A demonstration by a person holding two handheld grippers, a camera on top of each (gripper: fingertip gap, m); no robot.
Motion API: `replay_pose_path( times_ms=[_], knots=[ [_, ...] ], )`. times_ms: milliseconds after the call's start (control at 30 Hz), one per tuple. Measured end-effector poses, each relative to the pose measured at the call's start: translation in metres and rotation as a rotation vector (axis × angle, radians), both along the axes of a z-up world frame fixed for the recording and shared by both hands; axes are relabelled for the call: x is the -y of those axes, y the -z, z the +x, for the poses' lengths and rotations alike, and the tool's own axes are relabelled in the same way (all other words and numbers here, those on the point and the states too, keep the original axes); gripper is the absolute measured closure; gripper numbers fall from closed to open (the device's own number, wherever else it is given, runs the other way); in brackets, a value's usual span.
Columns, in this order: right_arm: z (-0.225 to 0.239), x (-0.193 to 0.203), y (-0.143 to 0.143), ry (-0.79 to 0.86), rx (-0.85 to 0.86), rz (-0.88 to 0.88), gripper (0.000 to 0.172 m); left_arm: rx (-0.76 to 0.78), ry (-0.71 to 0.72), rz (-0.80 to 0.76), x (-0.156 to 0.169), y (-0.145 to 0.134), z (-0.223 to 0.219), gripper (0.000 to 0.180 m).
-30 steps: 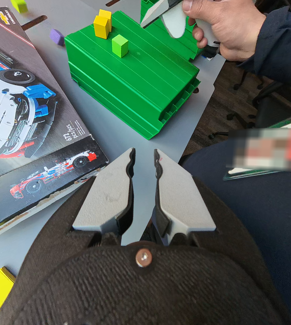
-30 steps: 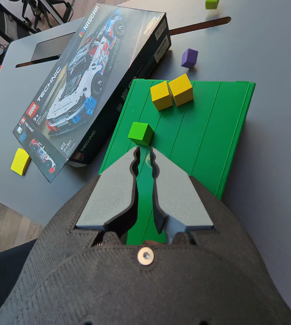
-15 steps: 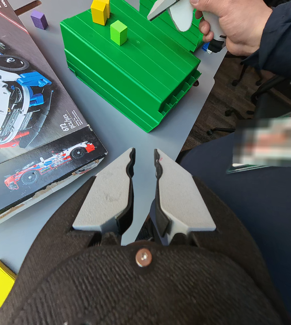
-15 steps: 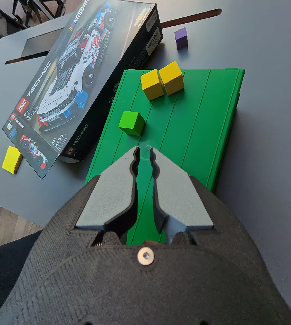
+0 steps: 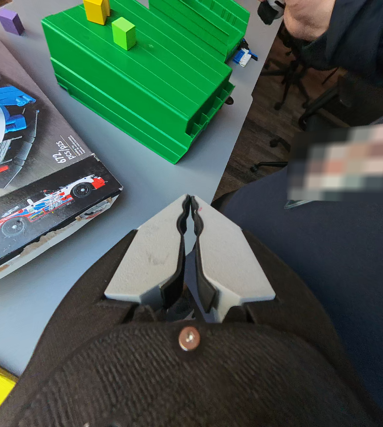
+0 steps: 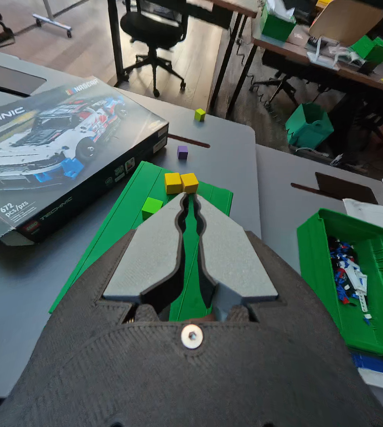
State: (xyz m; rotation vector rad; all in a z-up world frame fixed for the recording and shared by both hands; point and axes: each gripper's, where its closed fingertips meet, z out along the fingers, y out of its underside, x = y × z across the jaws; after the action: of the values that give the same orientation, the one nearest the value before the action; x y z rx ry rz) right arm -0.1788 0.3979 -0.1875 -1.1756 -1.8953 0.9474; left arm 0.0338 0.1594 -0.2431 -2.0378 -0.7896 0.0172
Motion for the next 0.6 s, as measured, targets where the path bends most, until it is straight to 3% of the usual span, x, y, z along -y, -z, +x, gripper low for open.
replay_pose_path(
  times_ms=[67, 200, 267, 600],
  knots=[
    [0.005, 0.009, 0.015, 0.008, 0.125, -0.047, 0.152, -0.024, 0.015, -0.023, 0.006, 0.002, 0.003, 0.18],
    [0.021, 0.021, 0.008, 0.024, 0.059, -0.12, 0.166, -0.04, 0.001, -0.066, 0.022, 0.009, 0.006, 0.18],
    [0.029, 0.023, 0.007, 0.025, 0.013, -0.108, 0.164, -0.044, 0.008, -0.088, 0.03, 0.015, 0.012, 0.18],
    [0.042, -0.002, 0.037, 0.126, 0.137, -0.255, 0.163, 0.054, -0.04, -0.109, 0.055, 0.048, 0.039, 0.18]
  ],
)
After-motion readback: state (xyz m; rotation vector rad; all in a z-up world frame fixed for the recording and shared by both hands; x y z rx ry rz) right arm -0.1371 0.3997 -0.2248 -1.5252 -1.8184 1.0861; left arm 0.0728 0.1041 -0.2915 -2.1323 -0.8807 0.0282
